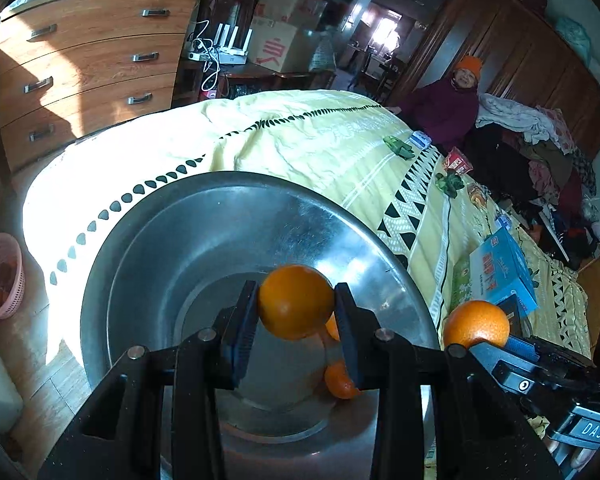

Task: Organize fruits
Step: 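Open both tools to drop the oranges into the bowl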

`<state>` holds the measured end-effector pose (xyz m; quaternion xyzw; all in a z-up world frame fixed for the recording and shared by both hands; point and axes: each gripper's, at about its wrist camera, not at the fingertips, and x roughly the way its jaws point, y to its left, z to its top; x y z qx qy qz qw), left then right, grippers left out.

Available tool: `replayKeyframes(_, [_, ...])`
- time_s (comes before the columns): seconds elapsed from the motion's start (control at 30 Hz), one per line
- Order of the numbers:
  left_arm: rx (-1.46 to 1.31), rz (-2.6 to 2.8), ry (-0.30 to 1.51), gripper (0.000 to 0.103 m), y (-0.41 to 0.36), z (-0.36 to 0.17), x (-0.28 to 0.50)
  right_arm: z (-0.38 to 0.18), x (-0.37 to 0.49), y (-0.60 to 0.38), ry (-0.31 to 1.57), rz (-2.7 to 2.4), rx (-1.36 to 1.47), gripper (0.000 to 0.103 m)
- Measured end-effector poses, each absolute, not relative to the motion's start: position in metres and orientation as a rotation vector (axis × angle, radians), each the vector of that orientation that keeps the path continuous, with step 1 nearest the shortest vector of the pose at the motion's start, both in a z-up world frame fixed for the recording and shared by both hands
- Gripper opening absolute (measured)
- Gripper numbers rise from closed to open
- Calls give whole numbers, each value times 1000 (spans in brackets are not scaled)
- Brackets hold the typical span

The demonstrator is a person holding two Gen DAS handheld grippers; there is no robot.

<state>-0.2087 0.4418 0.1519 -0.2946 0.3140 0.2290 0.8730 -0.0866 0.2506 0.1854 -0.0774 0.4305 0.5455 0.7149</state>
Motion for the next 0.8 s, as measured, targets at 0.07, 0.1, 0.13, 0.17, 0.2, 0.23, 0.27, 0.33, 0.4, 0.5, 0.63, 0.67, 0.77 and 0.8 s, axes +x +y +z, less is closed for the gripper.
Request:
replayKeyframes(0.07, [-621, 477, 671, 38, 444, 147, -207, 180, -85, 253, 971, 1201, -178, 37])
replayKeyframes(0.1, [-623, 479, 678, 38, 445, 145, -205, 178, -85, 255, 978, 1197, -183, 37])
replayKeyframes(0.13, [-626, 479, 684, 39, 446, 143, -204, 175, -85, 257, 987, 1193, -186, 37])
replayKeyframes(0.17, [-630, 477, 691, 39, 446, 140, -204, 172, -85, 258, 998, 1189, -190, 38])
replayKeyframes(0.2, [-631, 475, 697, 39, 446, 138, -203, 169, -84, 259, 1007, 1185, -193, 38])
replayKeyframes(0.23, [-632, 474, 706, 39, 446, 135, -202, 167, -83, 260, 1013, 1183, -195, 38])
replayKeyframes(0.27, [-632, 474, 713, 39, 446, 133, -202, 165, -83, 261, 1018, 1180, -195, 38])
replayKeyframes(0.33, [-635, 477, 724, 39, 446, 129, -202, 161, -82, 263, 1032, 1172, -196, 39])
replayKeyframes(0.4, [-644, 477, 724, 39, 448, 128, -203, 160, -82, 264, 1035, 1174, -195, 39])
replayKeyframes(0.5, [-648, 477, 720, 60, 450, 130, -203, 161, -83, 268, 1030, 1181, -204, 39])
replayKeyframes(0.63, [-650, 479, 703, 71, 451, 136, -203, 164, -86, 268, 1016, 1173, -222, 46])
replayKeyframes(0.67, [-647, 481, 695, 72, 451, 137, -204, 167, -87, 265, 1003, 1169, -217, 49])
replayKeyframes(0.77, [-638, 491, 687, 72, 448, 141, -206, 183, -93, 251, 944, 1174, -187, 49])
replayKeyframes(0.8, [-637, 495, 685, 72, 447, 143, -207, 190, -97, 245, 918, 1179, -178, 49])
